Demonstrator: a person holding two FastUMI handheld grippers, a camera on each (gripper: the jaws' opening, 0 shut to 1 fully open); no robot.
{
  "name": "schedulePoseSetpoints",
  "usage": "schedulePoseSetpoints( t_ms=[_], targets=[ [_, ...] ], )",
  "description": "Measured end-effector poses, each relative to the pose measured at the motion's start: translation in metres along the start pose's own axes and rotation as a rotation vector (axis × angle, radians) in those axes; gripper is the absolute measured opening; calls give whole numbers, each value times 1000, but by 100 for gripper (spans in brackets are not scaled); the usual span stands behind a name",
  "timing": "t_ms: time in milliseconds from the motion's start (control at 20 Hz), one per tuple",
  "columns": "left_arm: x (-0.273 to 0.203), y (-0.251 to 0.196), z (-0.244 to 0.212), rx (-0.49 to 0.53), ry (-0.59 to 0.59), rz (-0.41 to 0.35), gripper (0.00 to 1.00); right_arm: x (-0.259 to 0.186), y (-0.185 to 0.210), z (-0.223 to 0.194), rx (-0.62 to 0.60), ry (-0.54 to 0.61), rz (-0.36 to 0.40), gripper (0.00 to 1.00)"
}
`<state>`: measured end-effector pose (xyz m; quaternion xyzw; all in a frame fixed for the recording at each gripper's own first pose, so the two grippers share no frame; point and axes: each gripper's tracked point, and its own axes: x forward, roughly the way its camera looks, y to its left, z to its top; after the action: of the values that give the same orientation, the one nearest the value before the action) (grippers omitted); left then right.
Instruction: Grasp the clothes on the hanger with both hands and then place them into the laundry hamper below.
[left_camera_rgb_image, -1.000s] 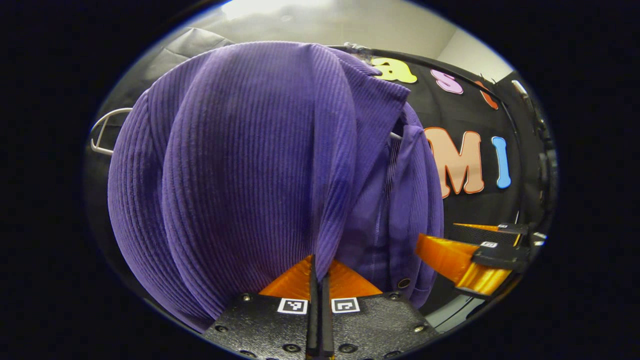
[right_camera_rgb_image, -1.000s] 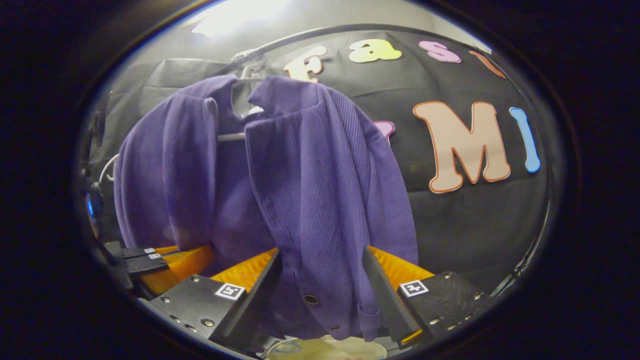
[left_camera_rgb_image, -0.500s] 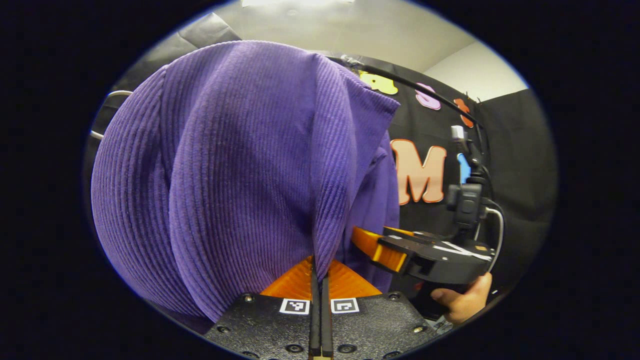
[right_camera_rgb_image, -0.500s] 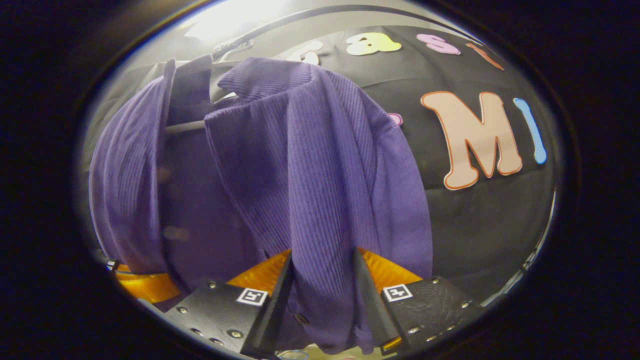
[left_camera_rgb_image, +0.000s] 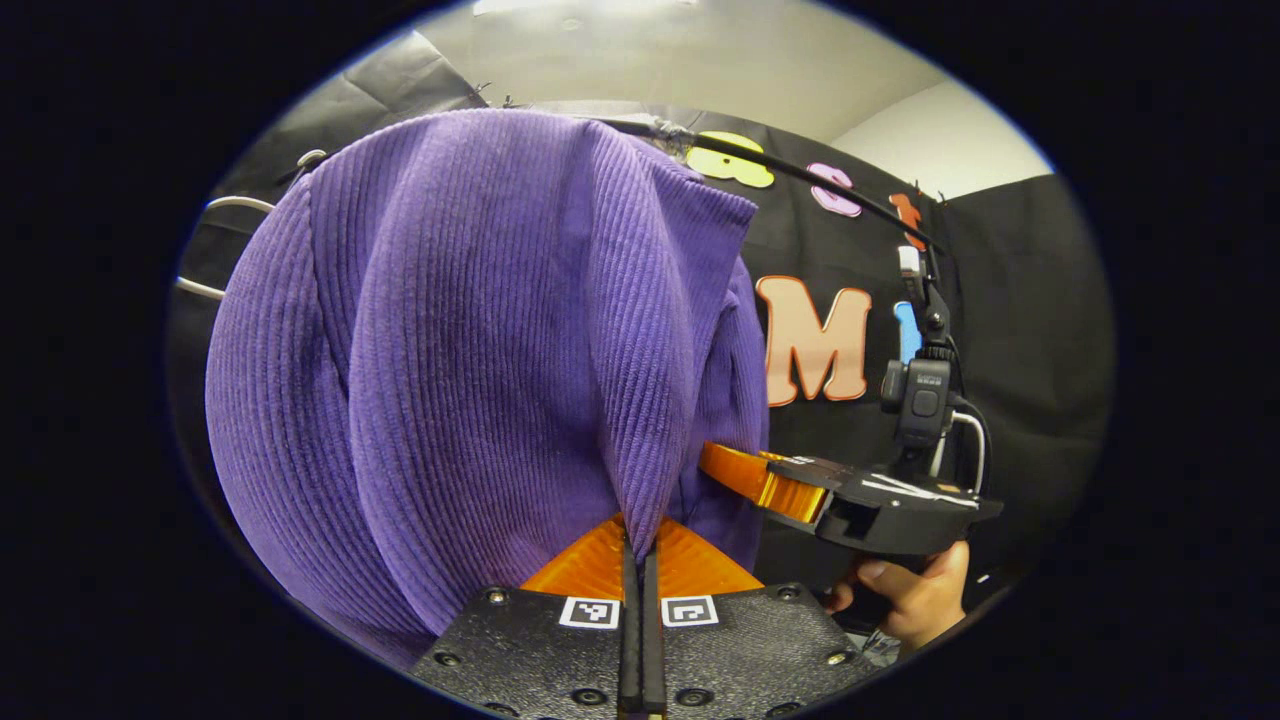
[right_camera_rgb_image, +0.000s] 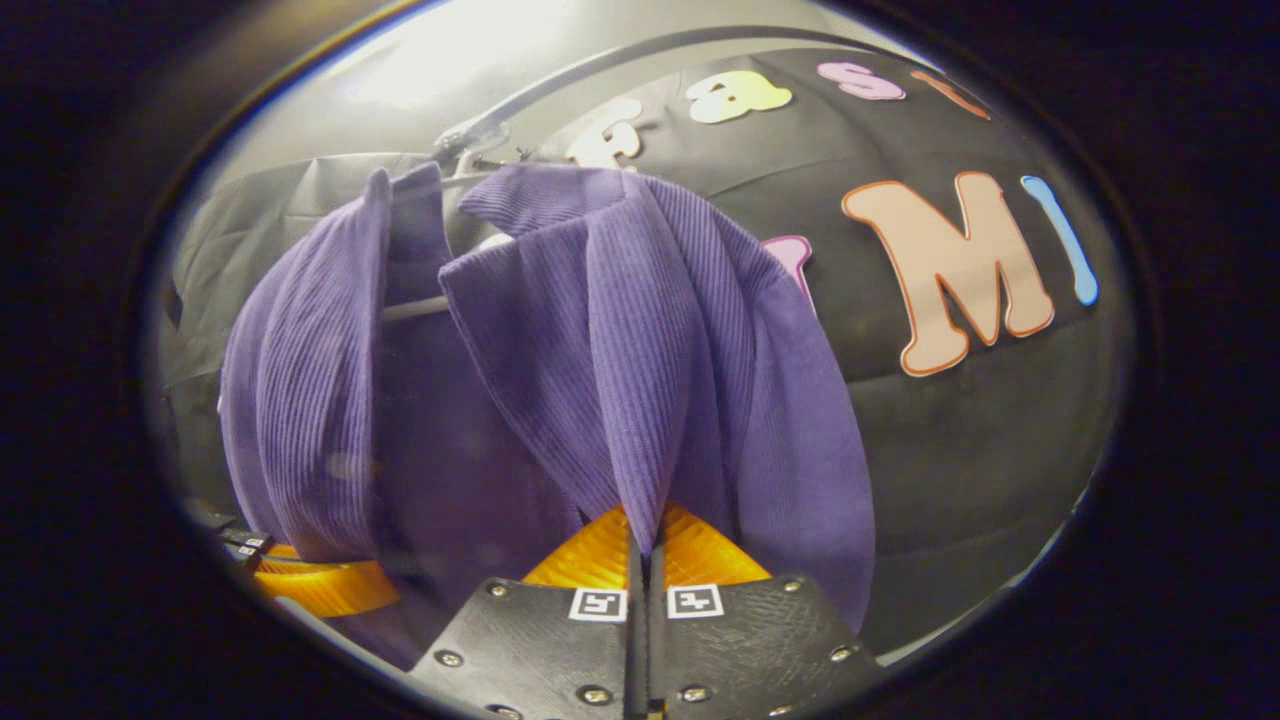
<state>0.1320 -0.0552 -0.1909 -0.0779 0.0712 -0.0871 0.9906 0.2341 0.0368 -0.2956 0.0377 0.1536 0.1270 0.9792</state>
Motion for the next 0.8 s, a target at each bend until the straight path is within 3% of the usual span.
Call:
schedulePoseSetpoints(
  t_ms=[200, 400, 600, 800],
  targets=[
    [-16, -4, 17, -2, -16, -30, 1, -28, -2, 15, -30, -26, -23, 1],
    [-34, -9, 35, -21, -40, -65, 2, -44, -29, 24, -20, -38, -129, 1],
    [-59, -1, 58, -5, -51, -67, 0, -54, -41, 41, -129, -57, -240, 0],
    [-87, -1, 96, 27, -147, -94, 1, -63, -37, 59, -251, -83, -326, 1]
  ],
)
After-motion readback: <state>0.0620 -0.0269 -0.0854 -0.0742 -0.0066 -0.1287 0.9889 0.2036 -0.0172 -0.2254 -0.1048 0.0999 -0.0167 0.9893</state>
